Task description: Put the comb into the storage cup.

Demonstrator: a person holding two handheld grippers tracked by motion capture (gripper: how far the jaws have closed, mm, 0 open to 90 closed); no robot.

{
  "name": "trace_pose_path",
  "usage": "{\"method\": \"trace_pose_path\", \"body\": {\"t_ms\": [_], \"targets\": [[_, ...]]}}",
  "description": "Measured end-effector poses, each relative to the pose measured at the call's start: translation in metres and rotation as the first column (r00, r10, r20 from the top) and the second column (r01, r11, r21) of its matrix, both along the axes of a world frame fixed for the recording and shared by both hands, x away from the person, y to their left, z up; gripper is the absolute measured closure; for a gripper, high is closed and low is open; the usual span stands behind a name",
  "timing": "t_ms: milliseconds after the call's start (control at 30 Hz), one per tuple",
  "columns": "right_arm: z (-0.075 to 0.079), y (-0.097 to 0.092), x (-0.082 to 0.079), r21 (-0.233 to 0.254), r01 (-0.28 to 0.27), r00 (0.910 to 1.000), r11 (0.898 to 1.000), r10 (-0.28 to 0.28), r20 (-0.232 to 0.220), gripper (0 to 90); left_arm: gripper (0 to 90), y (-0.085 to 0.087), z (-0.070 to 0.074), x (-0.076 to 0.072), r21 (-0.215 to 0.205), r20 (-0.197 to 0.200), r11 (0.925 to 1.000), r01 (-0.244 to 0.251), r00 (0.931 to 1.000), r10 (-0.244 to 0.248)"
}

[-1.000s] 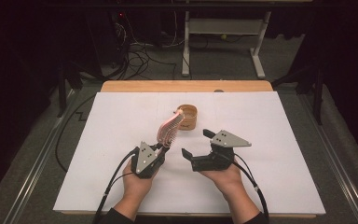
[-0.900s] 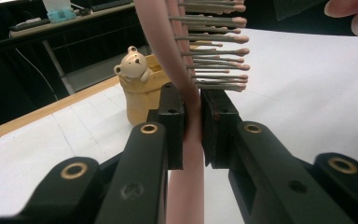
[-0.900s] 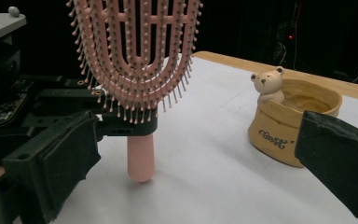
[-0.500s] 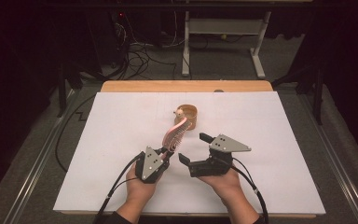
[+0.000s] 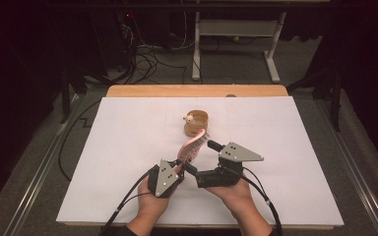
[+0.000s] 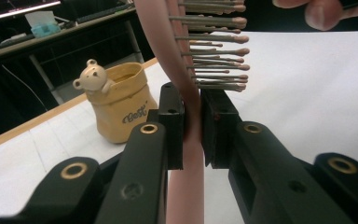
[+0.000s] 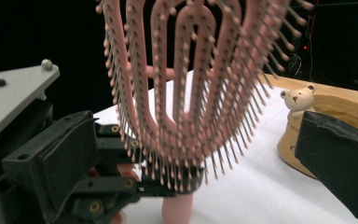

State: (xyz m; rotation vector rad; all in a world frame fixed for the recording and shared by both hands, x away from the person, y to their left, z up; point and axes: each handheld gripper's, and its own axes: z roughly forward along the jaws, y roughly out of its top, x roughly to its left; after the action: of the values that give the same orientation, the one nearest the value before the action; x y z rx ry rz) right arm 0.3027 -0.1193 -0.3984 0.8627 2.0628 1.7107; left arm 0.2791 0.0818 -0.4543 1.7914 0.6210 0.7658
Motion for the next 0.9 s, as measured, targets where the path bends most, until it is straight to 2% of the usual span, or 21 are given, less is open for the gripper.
{"method": "trace_pose_path", "body": {"t_ms": [567,900], "targets": [[0.002,0.001,0.000,0.045,0.007,1.0000,0.999,-0.007,-0.001,0.2,79.1,-0.009,-0.003,-0.006,0.022,0.010,0.9994,0.025,0.9996,-0.025],[0.003,-0.001,0.000,0.066,0.019,0.9998,0.998,-0.019,0.001,2.1,79.1,-0.012,-0.002,-0.011,0.021,0.022,0.9991,0.037,0.9990,-0.038]]}}
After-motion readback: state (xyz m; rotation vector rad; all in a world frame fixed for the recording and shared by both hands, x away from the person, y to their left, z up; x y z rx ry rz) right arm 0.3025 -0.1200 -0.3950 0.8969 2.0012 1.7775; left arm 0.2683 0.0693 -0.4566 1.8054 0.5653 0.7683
